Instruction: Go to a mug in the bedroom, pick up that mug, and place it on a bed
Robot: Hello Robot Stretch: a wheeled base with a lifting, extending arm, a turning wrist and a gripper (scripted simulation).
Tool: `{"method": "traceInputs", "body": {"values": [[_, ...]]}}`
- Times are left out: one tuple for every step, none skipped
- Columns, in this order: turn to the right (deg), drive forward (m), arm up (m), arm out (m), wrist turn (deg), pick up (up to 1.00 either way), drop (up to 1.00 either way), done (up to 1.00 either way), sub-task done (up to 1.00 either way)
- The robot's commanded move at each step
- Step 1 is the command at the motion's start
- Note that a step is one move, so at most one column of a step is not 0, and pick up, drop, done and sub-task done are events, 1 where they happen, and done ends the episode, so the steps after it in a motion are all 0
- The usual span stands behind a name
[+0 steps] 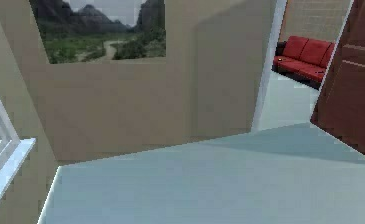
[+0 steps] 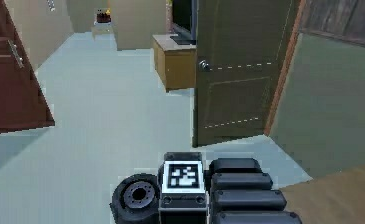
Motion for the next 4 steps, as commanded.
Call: {"method": "traceInputs", "body": {"values": [[-9.0, 0.00, 0.00, 0.00, 0.0, 0.00, 0.00, 0.00, 0.00], [0.0, 0.05, 0.00, 0.00, 0.0, 0.00, 0.00, 0.00, 0.00], [45.0, 0.00, 0.00, 0.00, 0.0, 0.00, 0.00, 0.00, 0.00], [24.0, 0.00, 0.00, 0.00, 0.0, 0.00, 0.00, 0.00, 0.00]]}}
